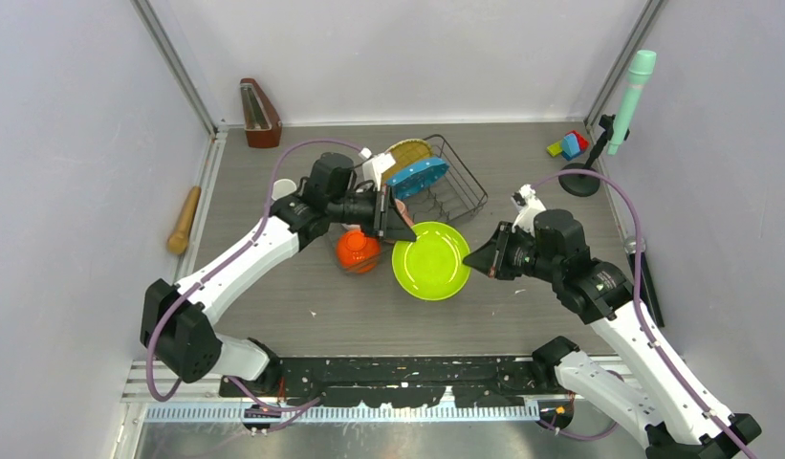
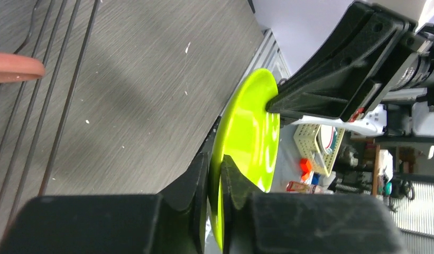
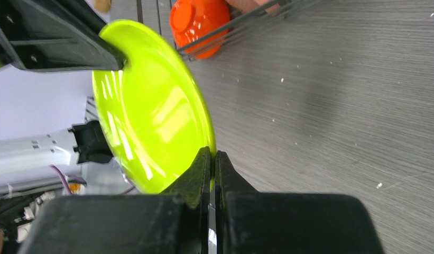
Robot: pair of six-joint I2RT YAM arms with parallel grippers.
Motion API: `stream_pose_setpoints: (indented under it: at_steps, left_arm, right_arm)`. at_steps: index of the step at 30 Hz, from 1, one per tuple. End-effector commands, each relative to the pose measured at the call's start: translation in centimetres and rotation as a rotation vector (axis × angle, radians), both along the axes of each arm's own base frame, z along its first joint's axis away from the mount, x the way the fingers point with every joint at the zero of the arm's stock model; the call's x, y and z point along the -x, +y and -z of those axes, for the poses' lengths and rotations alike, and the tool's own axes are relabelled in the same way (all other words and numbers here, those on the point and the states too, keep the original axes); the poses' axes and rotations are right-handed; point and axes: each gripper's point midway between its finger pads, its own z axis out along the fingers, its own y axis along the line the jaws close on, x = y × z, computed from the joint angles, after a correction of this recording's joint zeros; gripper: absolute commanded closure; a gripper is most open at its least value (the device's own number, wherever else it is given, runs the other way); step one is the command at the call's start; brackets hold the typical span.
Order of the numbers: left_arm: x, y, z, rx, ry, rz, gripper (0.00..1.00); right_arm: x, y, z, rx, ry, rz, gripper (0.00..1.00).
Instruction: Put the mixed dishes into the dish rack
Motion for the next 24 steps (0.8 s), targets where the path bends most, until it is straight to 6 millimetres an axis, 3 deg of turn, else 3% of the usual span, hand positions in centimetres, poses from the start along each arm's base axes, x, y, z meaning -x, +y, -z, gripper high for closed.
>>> stream_pose_setpoints:
  at_steps: [1, 3, 4, 6, 9, 13, 20, 24]
  left_arm:
    - [0.2, -0.5, -2.2, 0.028, -0.092, 0.082, 1.0]
    - [-0.3, -0.6, -2.2, 0.018, -0.116, 0.067, 1.0]
    - [-0.7, -0.7, -2.5, 0.013, -0.146, 0.052, 1.0]
    - [-1.5, -0.9, -3.1, -0.008, -0.229, 0.026, 1.0]
    - [-3.0, -1.4, -4.5, -0.043, -0.359, -0.027, 1.0]
    - [-5.6, -1.6, -6.7, -0.136, -0.567, -0.114, 1.0]
    - [-9.9, -0.6, -9.8, -0.376, -1.013, -0.281, 1.0]
    - [-11.6, -0.5, -11.1, -0.442, -1.165, -0.306, 1.0]
  right_arm:
    - [-1.0, 0.3, -3.7, -0.054, -0.123, 0.002, 0.94]
    - [-1.2, 0.0, -3.5, -0.044, -0.119, 0.025, 0.64]
    - [-1.5, -0.7, -3.2, -0.018, -0.113, 0.069, 0.35]
    - [-2.2, -2.5, -2.8, 0.035, -0.112, 0.177, 0.15]
    - [-3.4, -6.3, -3.0, 0.124, -0.15, 0.381, 0.1]
    - [-2.8, -10.0, -4.3, 0.143, -0.223, 0.545, 0.09]
    - [-1.7, -12.7, -5.4, 0.118, -0.297, 0.657, 0.1]
    - [-1.3, -13.4, -5.2, 0.125, -0.308, 0.685, 0.11]
